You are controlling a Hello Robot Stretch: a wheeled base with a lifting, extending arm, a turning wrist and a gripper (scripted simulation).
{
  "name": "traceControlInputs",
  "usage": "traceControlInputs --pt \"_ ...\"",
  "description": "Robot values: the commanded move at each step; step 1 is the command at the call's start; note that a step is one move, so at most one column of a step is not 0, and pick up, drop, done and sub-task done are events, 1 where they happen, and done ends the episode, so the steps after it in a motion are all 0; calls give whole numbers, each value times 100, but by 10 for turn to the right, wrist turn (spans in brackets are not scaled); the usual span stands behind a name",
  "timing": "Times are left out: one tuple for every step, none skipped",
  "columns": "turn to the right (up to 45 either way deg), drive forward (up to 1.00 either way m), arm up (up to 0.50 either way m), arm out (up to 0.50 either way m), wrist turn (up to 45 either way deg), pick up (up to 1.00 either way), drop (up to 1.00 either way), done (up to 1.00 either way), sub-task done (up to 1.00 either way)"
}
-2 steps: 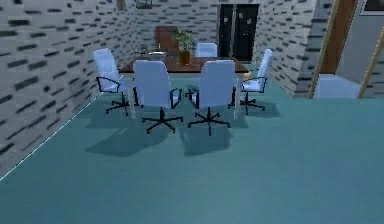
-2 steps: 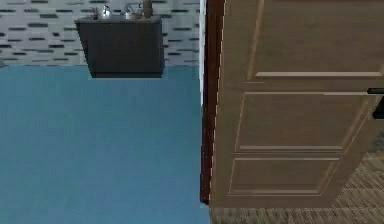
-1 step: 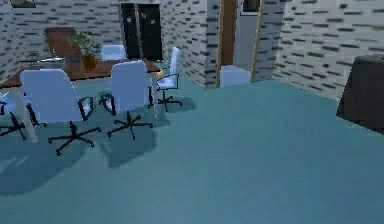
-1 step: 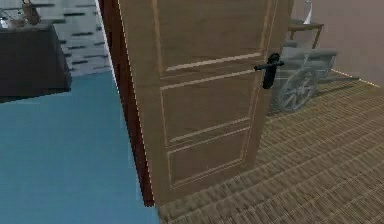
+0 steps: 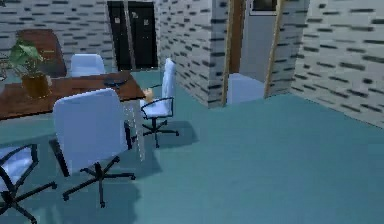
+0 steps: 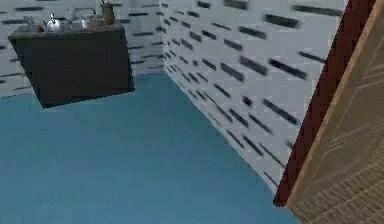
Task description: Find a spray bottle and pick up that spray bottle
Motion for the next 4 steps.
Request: traceControlInputs --pt "0 100 0 0 0 0 0 0 0" --pt "30 0 0 0 0 0 0 0 0" --pt "210 0 0 0 0 0 0 0 0" --pt "0 100 0 0 0 0 0 0 0"
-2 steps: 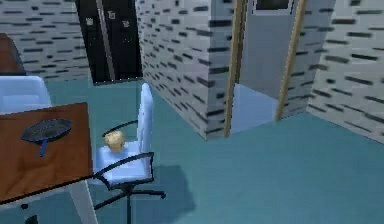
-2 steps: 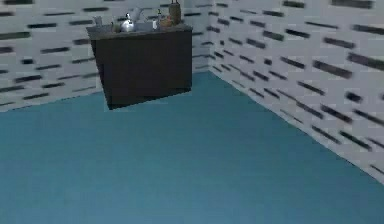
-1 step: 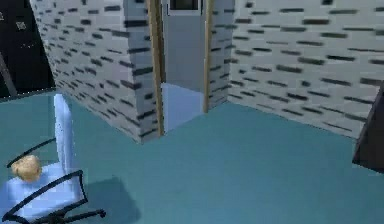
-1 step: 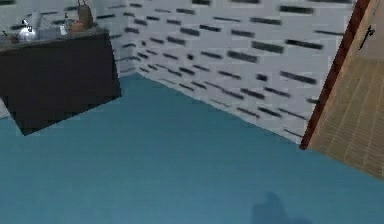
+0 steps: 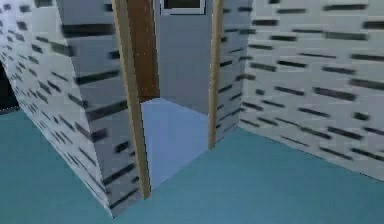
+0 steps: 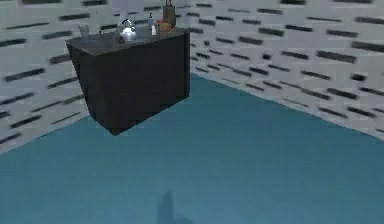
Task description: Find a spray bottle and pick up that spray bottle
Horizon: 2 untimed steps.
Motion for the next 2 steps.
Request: traceControlInputs --pt "0 25 0 0 0 0 0 0 0" --pt "-450 0 0 0 0 0 0 0 0"
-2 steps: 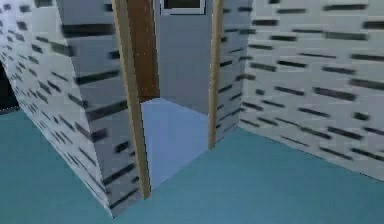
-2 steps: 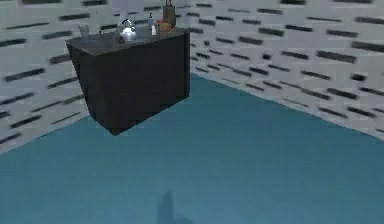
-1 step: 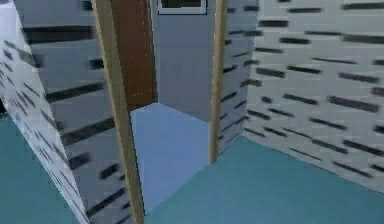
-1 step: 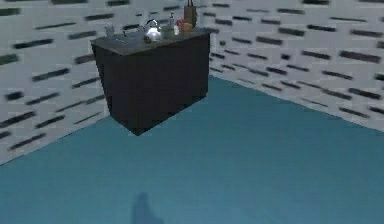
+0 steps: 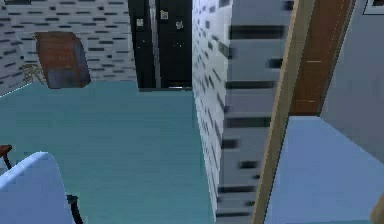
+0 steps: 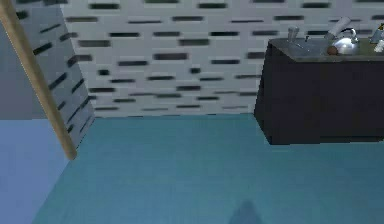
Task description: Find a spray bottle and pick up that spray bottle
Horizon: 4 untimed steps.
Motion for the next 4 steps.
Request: traceControlInputs --pt "0 25 0 0 0 0 0 0 0" --pt "-300 0 0 0 0 0 0 0 0" --pt "0 90 0 0 0 0 0 0 0" --pt "-390 0 0 0 0 0 0 0 0"
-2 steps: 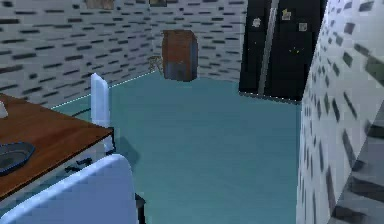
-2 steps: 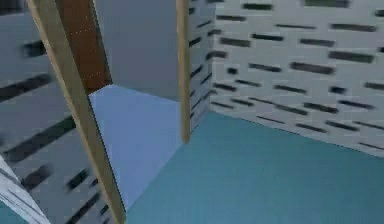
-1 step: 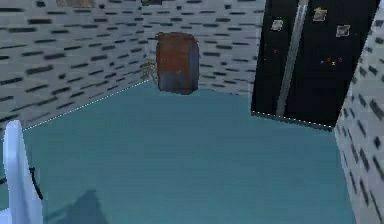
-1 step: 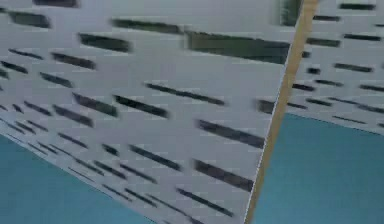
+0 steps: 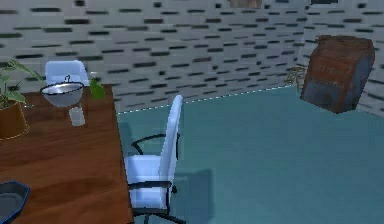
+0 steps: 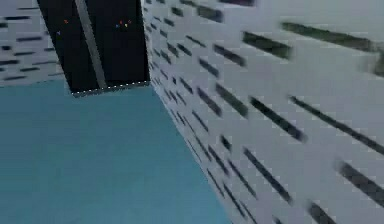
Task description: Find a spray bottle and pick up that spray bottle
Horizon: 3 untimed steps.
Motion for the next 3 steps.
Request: traceControlInputs --pt "0 5 0 0 0 0 0 0 0" --pt "120 0 0 0 0 0 0 0 0" --pt "0 100 0 0 0 0 0 0 0"
